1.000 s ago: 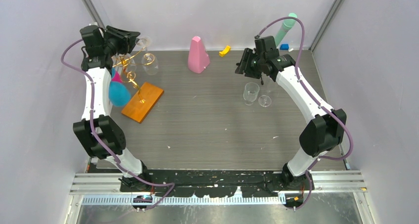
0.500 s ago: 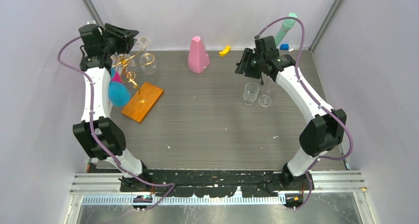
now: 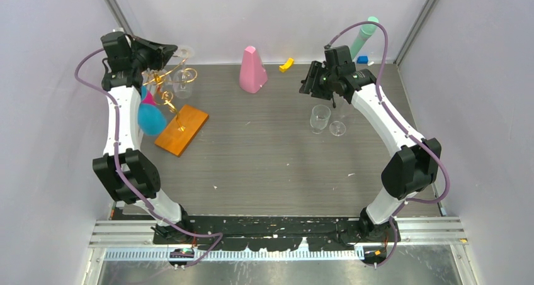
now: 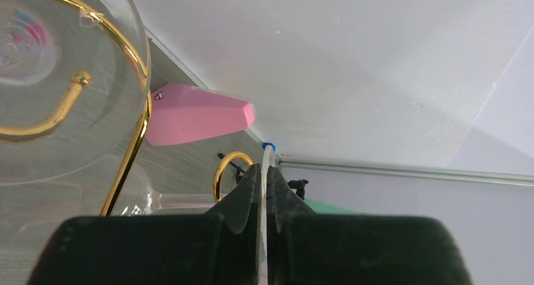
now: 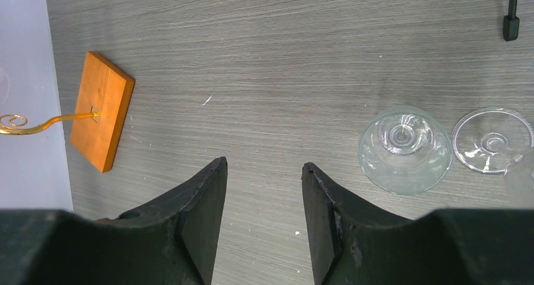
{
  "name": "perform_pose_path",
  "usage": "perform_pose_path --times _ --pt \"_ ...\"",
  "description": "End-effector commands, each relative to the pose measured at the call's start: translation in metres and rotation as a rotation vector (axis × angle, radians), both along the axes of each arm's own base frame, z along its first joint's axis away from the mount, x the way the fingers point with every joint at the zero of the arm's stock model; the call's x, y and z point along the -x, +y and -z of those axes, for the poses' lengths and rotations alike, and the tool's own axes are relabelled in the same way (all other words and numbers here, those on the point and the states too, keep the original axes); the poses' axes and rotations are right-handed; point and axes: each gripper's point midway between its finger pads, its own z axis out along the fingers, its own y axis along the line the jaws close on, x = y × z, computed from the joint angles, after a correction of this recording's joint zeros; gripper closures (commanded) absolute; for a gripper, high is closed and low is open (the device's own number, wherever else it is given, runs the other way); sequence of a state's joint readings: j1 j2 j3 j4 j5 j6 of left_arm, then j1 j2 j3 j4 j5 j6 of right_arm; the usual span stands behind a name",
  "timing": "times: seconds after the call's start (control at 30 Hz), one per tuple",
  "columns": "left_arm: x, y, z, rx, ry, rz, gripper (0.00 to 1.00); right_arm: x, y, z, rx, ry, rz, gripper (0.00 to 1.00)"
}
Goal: Take the wine glass off the wine glass rack
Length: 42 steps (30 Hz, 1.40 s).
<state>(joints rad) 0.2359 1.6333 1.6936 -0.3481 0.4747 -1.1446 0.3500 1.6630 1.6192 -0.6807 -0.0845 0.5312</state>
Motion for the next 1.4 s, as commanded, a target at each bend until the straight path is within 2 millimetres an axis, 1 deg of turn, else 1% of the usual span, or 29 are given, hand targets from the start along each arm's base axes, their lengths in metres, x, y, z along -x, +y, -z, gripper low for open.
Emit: perform_pose_path --times 0.0,0.17,0.27,0.47,0.67,0.83,1.03,1.17,1.37 --pt "0.016 -0.012 -0.034 -0.032 -0.112 0.050 1.00 -0.008 0.003 -0.010 -0.030 -0.040 0.003 0.48" --pt "0.020 -0.013 -0.051 -0.047 -0.175 0.053 1.00 -0.008 0.004 -0.011 -0.031 -0.041 0.002 0.48" --pt "0.026 -0.017 -0.061 -0.041 -0.203 0.069 1.00 -0.008 0.004 -0.010 -0.030 -0.041 0.003 0.47" --pt "0.036 -0.018 -0.072 -0.049 -0.227 0.058 1.00 -0.009 0.003 -0.010 -0.031 -0.038 0.006 0.48" --pt "0.043 -0.009 -0.073 -0.082 -0.213 -0.007 1.00 -0.008 0.003 -0.010 -0.029 -0.041 0.008 0.48" --pt "0.043 0.000 -0.072 -0.095 -0.208 -0.059 1.00 -0.006 0.003 -0.011 -0.032 -0.040 0.004 0.47" --pt "0.034 0.016 -0.071 -0.104 -0.198 -0.128 1.00 -0.004 0.004 -0.012 -0.039 -0.043 -0.008 0.45" --pt "0.021 0.024 -0.070 -0.082 -0.193 -0.156 1.00 -0.003 0.004 -0.015 -0.043 -0.054 -0.010 0.44" --pt "0.002 0.030 -0.075 -0.030 -0.217 -0.181 1.00 -0.002 0.003 -0.016 -0.040 -0.058 -0.011 0.44"
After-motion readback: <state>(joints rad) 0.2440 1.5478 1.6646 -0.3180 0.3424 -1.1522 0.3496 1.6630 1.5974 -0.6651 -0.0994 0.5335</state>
